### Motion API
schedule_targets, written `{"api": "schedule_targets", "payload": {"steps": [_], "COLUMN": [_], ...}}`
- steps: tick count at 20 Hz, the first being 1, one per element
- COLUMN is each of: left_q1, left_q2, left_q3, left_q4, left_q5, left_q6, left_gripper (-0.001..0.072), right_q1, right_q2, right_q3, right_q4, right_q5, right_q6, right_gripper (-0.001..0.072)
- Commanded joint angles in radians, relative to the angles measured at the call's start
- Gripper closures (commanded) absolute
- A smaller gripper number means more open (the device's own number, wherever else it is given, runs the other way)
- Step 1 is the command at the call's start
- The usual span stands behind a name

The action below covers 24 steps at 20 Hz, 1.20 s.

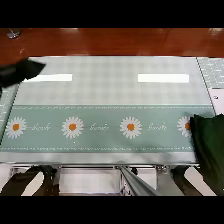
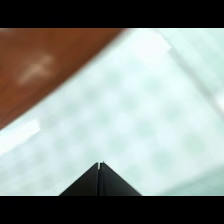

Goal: Fold the shirts.

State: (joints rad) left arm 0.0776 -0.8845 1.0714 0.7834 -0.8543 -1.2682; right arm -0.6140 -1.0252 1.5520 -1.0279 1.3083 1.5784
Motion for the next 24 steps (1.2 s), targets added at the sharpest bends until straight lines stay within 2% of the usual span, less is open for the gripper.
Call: {"api": "schedule_targets", "payload": {"steps": [1, 4, 6, 7, 9, 24], "left_q1": [-0.102, -0.240, -0.272, -0.270, -0.250, -0.221], "left_q2": [-0.204, -0.332, -0.394, -0.415, -0.434, -0.435], "left_q3": [0.322, 0.322, 0.243, 0.202, 0.146, 0.138], "left_q4": [0.105, 0.458, 0.567, 0.580, 0.583, 0.582], "left_q5": [-0.126, -0.201, -0.242, -0.244, -0.233, -0.227], "left_q6": [-0.051, -0.254, -0.307, -0.309, -0.334, -0.334], "left_gripper": [0.0683, 0.0682, 0.0682, 0.0681, 0.0682, 0.0681], "right_q1": [0.413, 0.723, 0.814, 0.824, 0.812, 0.802], "right_q2": [-0.148, -0.311, -0.391, -0.423, -0.481, -0.491], "right_q3": [0.058, 0.010, -0.076, -0.112, -0.134, -0.134], "right_q4": [-0.078, -0.397, -0.497, -0.512, -0.512, -0.544], "right_q5": [-0.106, -0.106, -0.163, -0.188, -0.173, -0.149], "right_q6": [-0.072, 0.011, 0.092, 0.141, 0.172, 0.171], "right_gripper": [0.0683, 0.0682, 0.0682, 0.0682, 0.0682, 0.0682]}}
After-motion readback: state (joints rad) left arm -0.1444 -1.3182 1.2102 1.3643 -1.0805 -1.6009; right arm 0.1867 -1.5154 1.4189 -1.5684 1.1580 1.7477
